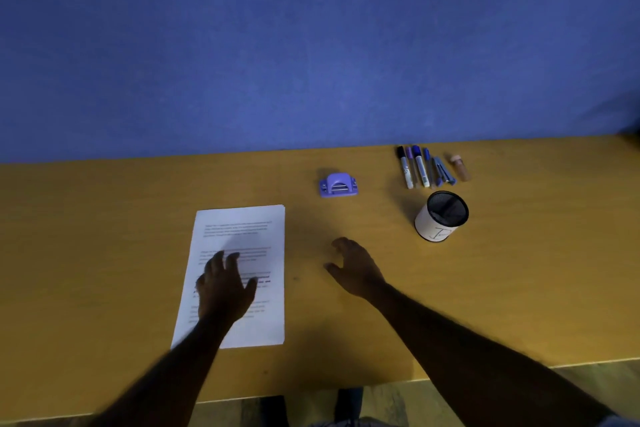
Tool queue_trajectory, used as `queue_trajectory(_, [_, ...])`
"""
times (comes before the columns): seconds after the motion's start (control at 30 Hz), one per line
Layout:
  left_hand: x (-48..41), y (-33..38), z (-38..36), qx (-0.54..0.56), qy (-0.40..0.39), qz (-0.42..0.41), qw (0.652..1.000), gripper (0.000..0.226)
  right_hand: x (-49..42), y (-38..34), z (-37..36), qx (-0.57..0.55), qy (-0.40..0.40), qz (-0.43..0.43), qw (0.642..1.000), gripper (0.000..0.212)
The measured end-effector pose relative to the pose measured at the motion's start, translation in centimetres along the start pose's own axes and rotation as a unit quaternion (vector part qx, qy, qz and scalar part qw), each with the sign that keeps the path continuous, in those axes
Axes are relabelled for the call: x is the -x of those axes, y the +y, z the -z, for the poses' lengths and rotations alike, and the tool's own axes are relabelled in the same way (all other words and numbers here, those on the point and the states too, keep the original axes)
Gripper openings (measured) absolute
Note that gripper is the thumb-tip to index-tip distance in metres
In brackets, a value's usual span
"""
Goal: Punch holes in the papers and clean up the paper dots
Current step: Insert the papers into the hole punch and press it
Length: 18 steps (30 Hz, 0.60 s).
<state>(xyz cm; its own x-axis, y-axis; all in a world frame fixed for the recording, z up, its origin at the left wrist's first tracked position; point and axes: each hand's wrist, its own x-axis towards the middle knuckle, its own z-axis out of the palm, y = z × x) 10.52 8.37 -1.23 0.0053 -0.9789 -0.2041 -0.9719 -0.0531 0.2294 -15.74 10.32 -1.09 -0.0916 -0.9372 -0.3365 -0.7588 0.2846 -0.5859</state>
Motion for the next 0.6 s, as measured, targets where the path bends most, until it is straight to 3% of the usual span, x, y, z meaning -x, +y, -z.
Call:
queue_trajectory(0.1, [-1.0,-2.6,0.5,-0.013,-0.027,0.06,0.998,0.079,0.0,-1.8,-1.6,0.001,-0.029,-0.015,0.999,0.062])
queue_trajectory(0.3, [-2.4,-5.1,1.3,0.083,-0.023,0.164,0.983,0.084,-0.5,-5.3,-4.9,-0.027,-0.05,-0.06,0.997,0.07])
queue_trajectory(0.47, [-3.2,-6.6,1.5,0.112,-0.046,0.216,0.969,0.09,-1.5,-8.2,-6.4,-0.198,-0.019,-0.168,0.965,0.069])
queue_trajectory(0.6, [-3.4,-6.9,1.8,0.125,-0.057,0.196,0.971,0.089,-2.1,-10.0,-7.2,-0.279,-0.007,-0.227,0.933,0.068])
